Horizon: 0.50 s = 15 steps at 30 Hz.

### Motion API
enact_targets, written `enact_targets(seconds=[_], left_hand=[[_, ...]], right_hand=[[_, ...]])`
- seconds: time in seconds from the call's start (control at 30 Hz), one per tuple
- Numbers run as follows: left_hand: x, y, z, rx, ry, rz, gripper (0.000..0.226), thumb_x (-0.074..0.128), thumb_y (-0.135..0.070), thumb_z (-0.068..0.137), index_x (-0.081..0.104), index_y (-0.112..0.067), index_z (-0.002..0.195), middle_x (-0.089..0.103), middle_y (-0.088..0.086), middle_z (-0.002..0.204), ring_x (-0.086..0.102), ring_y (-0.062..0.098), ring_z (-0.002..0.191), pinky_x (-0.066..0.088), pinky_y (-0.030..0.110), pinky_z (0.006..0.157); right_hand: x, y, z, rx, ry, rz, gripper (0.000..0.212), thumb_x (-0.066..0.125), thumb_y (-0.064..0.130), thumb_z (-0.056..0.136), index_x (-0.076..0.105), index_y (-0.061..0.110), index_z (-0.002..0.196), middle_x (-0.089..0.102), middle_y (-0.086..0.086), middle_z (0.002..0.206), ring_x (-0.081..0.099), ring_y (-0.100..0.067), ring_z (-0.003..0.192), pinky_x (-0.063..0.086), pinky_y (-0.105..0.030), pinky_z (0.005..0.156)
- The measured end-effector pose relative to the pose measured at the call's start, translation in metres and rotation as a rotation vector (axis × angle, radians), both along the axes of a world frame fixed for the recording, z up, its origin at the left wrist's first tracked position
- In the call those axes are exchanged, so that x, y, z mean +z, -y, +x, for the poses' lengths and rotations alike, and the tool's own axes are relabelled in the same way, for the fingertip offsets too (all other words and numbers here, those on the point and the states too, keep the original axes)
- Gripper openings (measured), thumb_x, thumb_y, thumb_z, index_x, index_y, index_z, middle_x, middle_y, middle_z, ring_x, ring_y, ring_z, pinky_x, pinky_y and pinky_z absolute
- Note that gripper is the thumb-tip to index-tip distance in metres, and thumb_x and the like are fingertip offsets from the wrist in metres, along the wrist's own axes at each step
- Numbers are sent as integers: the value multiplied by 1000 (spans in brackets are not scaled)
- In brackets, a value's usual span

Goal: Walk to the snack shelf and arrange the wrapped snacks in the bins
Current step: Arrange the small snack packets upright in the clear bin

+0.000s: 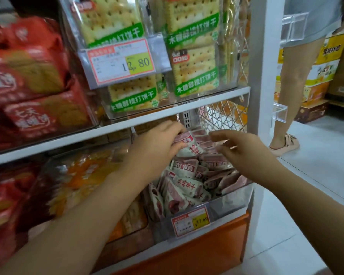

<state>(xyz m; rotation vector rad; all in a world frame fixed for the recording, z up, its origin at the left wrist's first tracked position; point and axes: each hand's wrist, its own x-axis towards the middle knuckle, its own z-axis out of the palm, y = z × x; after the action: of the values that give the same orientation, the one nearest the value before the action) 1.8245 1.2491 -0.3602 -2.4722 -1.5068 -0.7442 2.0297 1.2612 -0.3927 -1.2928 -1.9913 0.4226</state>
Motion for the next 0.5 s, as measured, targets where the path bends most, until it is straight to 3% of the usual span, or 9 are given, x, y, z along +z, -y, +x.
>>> enact_targets(seconds=[0.1, 0.17, 0.3, 0.4, 0.5], left_hand=[[-12, 0, 16, -22, 46, -12, 23, 54, -35, 93, 51, -19, 109, 62, 1, 97, 59, 21, 83, 46, 33, 64], [-21, -6, 30, -28, -4, -35, 25, 52, -36, 94, 49, -18, 111, 64, 3, 91, 58, 21, 76, 43, 32, 59], [-42, -24, 60, -67, -111, -93, 22, 55, -27, 93, 49, -18, 113, 65, 7, 96, 61, 27, 83, 46, 31, 62], [-60, -42, 73, -87, -116, -165, 19, 54, -13, 93, 49, -18, 110, 63, 10, 93, 61, 31, 82, 51, 41, 67], [-68, -59, 78, -63, -125, -202, 30, 54, -6, 90, 54, -18, 118, 64, 12, 95, 62, 31, 85, 49, 36, 67]], right_hand=[[8, 5, 14, -82, -25, 14, 32, 52, 8, 92, 62, 25, 117, 61, 17, 95, 58, 0, 78, 40, -9, 70], [7, 9, 20, -96, 6, -15, 29, 53, 9, 92, 64, 23, 114, 62, 14, 91, 60, -4, 78, 45, -17, 76], [-2, 12, 28, -62, 145, -131, 25, 57, 11, 89, 67, 22, 110, 67, 7, 99, 59, -5, 78, 41, -18, 76], [-4, 13, 35, -51, 181, -220, 32, 57, 12, 89, 61, 23, 120, 66, 7, 112, 62, -10, 89, 46, -20, 81], [-4, 12, 40, -65, 177, -239, 39, 55, 13, 91, 55, 22, 128, 68, 2, 113, 65, -12, 96, 48, -25, 92]])
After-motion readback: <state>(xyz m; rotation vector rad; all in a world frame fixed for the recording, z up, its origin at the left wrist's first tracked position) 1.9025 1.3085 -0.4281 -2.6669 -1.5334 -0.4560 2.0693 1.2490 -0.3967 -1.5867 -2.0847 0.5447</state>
